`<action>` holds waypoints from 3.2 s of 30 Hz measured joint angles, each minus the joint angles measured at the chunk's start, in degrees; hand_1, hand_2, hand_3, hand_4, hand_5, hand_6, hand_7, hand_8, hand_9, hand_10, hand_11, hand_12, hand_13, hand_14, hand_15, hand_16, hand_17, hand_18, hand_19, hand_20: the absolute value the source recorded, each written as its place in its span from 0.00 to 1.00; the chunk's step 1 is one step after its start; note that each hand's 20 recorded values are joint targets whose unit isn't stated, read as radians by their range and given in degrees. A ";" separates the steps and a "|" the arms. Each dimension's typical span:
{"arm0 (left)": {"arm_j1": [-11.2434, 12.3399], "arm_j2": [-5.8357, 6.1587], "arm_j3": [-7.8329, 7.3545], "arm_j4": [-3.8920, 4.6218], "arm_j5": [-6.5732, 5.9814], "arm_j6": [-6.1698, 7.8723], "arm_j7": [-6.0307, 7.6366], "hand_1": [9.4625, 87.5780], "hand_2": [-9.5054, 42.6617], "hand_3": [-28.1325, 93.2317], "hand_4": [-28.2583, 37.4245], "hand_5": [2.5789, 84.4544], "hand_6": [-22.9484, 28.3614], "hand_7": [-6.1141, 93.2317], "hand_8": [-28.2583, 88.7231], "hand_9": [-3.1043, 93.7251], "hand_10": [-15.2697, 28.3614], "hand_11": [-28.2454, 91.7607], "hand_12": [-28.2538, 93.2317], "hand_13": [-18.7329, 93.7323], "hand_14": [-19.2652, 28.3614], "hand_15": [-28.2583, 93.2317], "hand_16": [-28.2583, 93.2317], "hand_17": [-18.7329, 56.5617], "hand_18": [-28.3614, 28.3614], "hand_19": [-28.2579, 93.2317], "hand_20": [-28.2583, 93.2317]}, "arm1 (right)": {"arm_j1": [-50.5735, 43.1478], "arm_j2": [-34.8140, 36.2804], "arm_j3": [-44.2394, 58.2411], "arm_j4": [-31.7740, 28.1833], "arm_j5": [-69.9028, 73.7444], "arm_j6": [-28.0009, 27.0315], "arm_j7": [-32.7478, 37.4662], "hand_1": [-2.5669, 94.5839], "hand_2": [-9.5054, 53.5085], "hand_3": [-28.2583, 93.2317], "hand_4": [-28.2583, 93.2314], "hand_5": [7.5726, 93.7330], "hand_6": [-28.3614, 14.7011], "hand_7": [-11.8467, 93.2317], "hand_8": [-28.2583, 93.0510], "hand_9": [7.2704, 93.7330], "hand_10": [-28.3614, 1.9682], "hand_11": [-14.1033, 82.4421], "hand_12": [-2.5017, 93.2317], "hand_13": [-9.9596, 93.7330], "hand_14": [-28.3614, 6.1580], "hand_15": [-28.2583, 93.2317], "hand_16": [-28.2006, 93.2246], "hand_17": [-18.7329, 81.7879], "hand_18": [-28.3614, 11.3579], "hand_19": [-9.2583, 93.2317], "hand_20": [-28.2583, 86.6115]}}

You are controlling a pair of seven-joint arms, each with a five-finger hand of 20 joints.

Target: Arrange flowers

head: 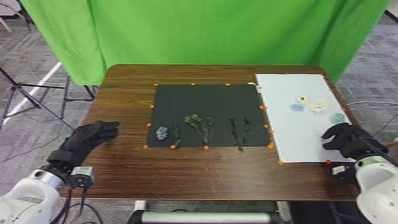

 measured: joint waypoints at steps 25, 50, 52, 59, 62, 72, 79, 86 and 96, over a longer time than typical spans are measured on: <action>-0.71 0.51 0.05 0.10 -0.22 1.03 1.29 0.19 0.27 0.70 0.05 0.51 0.57 0.17 0.20 0.45 0.74 0.37 0.32 0.43 0.80 0.35 0.22 0.25 0.70 0.33 0.32 | 21.95 9.09 -20.71 -1.16 0.72 8.86 -2.18 0.70 0.00 0.72 0.09 0.81 0.64 0.33 0.33 0.84 0.59 0.23 0.50 0.89 0.76 0.82 0.49 0.77 0.37 1.00 0.81; -0.57 1.91 1.49 0.13 -3.69 9.19 1.41 0.14 0.93 0.69 0.00 0.55 0.58 0.19 0.19 0.49 0.74 0.39 0.31 0.46 0.80 0.38 0.21 0.28 0.68 0.35 0.32 | 82.81 -19.47 -76.81 17.16 13.00 0.69 -12.29 0.69 0.00 0.72 0.09 0.83 0.67 0.34 0.30 0.85 0.55 0.21 0.50 0.90 0.77 0.84 0.50 0.78 0.38 1.00 0.83; -0.59 2.16 1.99 0.02 -3.70 11.51 1.14 0.13 0.93 0.72 0.00 0.55 0.60 0.20 0.18 0.49 0.73 0.40 0.31 0.46 0.79 0.39 0.20 0.28 0.68 0.36 0.32 | 85.37 -21.90 -77.75 18.51 13.43 0.95 -12.32 0.69 0.00 0.72 0.09 0.83 0.68 0.34 0.29 0.85 0.55 0.21 0.49 0.90 0.77 0.84 0.50 0.78 0.38 1.00 0.83; -1.64 2.99 4.29 0.13 -2.39 13.91 1.39 0.35 0.74 0.75 0.16 0.44 0.63 0.25 0.16 0.48 0.70 0.45 0.30 0.48 0.77 0.42 0.18 0.31 0.68 0.39 0.31 | 88.12 -28.02 -77.07 22.75 12.36 0.58 -12.21 0.69 0.00 0.72 0.09 0.83 0.68 0.35 0.28 0.85 0.55 0.21 0.49 0.90 0.77 0.84 0.50 0.78 0.38 1.00 0.83; -2.21 3.66 6.11 0.51 -2.68 16.80 4.32 0.52 0.62 0.76 0.36 0.39 0.58 0.28 0.15 0.47 0.67 0.47 0.29 0.48 0.74 0.41 0.18 0.35 0.69 0.39 0.31 | 87.22 -29.69 -77.09 24.16 11.64 0.03 -12.16 0.69 0.00 0.72 0.09 0.82 0.68 0.35 0.28 0.85 0.55 0.21 0.49 0.90 0.77 0.84 0.50 0.78 0.38 1.00 0.83; -4.98 5.22 9.86 2.39 -3.78 22.88 13.77 0.84 0.63 0.56 0.31 0.50 0.53 0.31 0.16 0.52 0.66 0.45 0.32 0.52 0.73 0.39 0.20 0.42 0.70 0.33 0.35 | 83.24 -33.37 -78.18 28.23 9.47 -2.16 -11.35 0.69 0.00 0.72 0.09 0.82 0.69 0.36 0.28 0.85 0.56 0.21 0.49 0.90 0.77 0.84 0.50 0.79 0.38 1.00 0.84; -6.47 5.43 10.61 2.57 -2.88 22.89 13.73 0.82 0.64 0.55 0.31 0.53 0.50 0.32 0.21 0.54 0.66 0.44 0.32 0.53 0.73 0.39 0.20 0.41 0.70 0.33 0.36 | 81.44 -34.96 -78.16 30.43 8.65 -2.81 -10.73 0.69 0.00 0.71 0.09 0.81 0.70 0.36 0.28 0.84 0.57 0.20 0.48 0.90 0.77 0.84 0.50 0.79 0.38 1.00 0.84; -7.34 5.43 11.18 2.68 -2.79 22.71 13.74 0.76 0.62 0.58 0.29 0.53 0.50 0.33 0.23 0.55 0.66 0.45 0.32 0.52 0.74 0.40 0.20 0.39 0.68 0.33 0.36 | 81.23 -35.73 -80.16 32.00 7.85 -1.78 -10.45 0.69 0.00 0.71 0.09 0.81 0.71 0.35 0.26 0.84 0.59 0.19 0.45 0.90 0.77 0.84 0.49 0.79 0.38 1.00 0.84; -7.59 5.36 11.50 2.84 -2.33 22.63 13.76 0.74 0.61 0.60 0.28 0.54 0.50 0.33 0.24 0.55 0.66 0.45 0.32 0.52 0.74 0.40 0.20 0.39 0.68 0.34 0.35 | 81.91 -35.92 -83.20 34.37 6.50 2.24 -10.00 0.67 0.00 0.71 0.10 0.80 0.72 0.32 0.26 0.82 0.61 0.18 0.42 0.90 0.77 0.84 0.49 0.79 0.38 1.00 0.84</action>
